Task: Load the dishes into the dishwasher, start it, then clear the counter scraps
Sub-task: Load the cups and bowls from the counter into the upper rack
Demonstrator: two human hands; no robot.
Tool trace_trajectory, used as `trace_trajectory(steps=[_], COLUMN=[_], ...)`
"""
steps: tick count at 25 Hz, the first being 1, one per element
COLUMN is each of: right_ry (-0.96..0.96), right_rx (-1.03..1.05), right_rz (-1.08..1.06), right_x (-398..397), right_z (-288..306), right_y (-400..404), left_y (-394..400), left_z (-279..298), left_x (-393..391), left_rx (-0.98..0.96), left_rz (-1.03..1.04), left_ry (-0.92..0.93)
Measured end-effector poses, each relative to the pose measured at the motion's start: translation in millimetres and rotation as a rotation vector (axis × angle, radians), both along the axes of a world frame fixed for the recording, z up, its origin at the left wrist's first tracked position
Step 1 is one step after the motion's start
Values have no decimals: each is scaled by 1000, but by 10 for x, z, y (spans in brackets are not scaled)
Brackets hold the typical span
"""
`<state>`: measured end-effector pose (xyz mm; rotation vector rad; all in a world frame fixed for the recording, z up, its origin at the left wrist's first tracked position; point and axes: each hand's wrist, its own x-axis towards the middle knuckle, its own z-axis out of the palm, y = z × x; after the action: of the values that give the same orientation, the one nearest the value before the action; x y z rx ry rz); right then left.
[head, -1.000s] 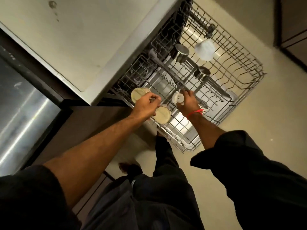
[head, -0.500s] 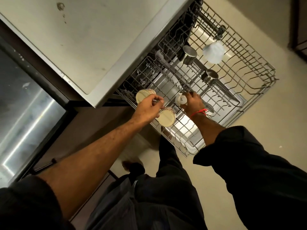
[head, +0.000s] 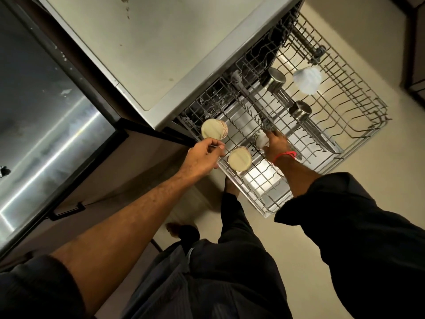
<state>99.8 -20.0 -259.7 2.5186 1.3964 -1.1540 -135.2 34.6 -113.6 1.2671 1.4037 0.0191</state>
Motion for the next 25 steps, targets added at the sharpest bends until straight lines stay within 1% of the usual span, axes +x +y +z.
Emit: trace_trajectory(steps=[2,4,7,9,11,13,15,18,22,25], right_ry=[-71,-160,-225,-223,-180,-144,-129,-107,-128,-96], right_rx=[8,-42,-176,-192,-87,28,36,19,95,173], right_rz=[-66,-114,-69,-47,-56,22,62,53,205,197], right_x=[-21,-58,-118,-160,-177,-189,-191,-151,-72,-63], right_z=[52,79,15,-66,-130,-165,-188,-245,-314,-312], right_y=[-76,-145,-150,-120,-130,-203,-227,-133,60,169], left_y=[-34,-82,-150,-188,-238,-297,-326,-328,-303,-302], left_z=[37,52,25,-7,-40,-59,-67,-73,-114,-156], left_x=[-82,-162,-240,-249,-224,-174,-120,-52,-6,16], left_rx=[15,27,24,12,-7,-20,-25,-16,-11,-11], left_rz=[-3,-3,-5,-14,-18,-29,-41,-53,-38,-33], left_ry=[-4,-1,14,36,45,48,53,41,35,33])
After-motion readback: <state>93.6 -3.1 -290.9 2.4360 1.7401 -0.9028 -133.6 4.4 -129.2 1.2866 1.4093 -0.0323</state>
